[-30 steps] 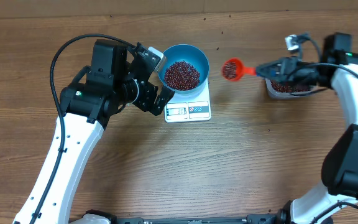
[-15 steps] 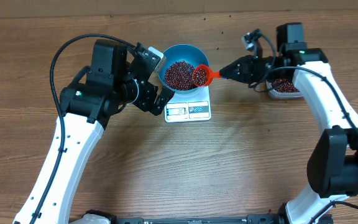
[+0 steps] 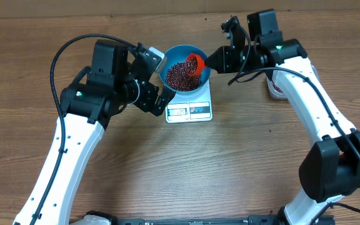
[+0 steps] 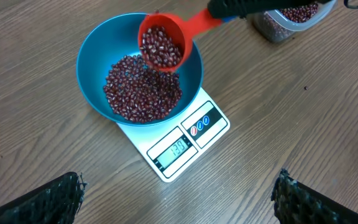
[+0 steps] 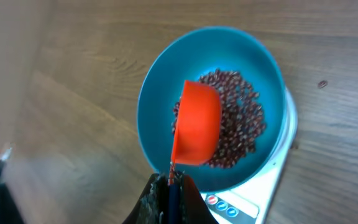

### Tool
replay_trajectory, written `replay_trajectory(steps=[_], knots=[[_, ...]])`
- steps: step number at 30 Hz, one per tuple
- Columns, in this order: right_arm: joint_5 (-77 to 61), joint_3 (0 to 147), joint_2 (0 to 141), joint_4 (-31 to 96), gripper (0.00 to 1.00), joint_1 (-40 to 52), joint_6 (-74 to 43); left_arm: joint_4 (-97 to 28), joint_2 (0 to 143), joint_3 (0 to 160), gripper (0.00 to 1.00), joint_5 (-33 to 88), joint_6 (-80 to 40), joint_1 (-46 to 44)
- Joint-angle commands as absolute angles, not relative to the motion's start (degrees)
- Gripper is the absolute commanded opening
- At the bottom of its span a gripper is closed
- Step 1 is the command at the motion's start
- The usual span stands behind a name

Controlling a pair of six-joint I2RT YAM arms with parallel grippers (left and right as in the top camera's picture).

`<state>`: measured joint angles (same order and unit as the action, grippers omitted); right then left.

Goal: Scoop item into bowl and weigh 150g on scale
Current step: 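Tilt the scoop with the right gripper to pour beans into bowl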

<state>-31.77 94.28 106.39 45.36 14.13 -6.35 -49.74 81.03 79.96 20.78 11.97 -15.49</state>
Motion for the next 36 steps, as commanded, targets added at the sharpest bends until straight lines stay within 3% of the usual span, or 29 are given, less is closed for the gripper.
replay_trajectory(steps=[1,11,23,36], knots=[[-24.38,97.91,106.39,45.89,0.04,15.68,-7.70,-49.47,80.62,81.25,1.00,20.36,11.14,-15.40],[0.10,109.03,106.28,57.36,0.04,25.28,-7.05,-49.47,80.62,81.25,0.99,20.36,11.14,-15.40],[20.47,109.21,106.24,59.96,0.04,37.67,-7.33,-49.47,80.62,81.25,1.00,20.38,11.14,-15.40],[21.80,107.24,106.32,60.42,0.04,38.94,-10.74,-49.47,80.62,81.25,1.00,20.36,11.14,-15.40]])
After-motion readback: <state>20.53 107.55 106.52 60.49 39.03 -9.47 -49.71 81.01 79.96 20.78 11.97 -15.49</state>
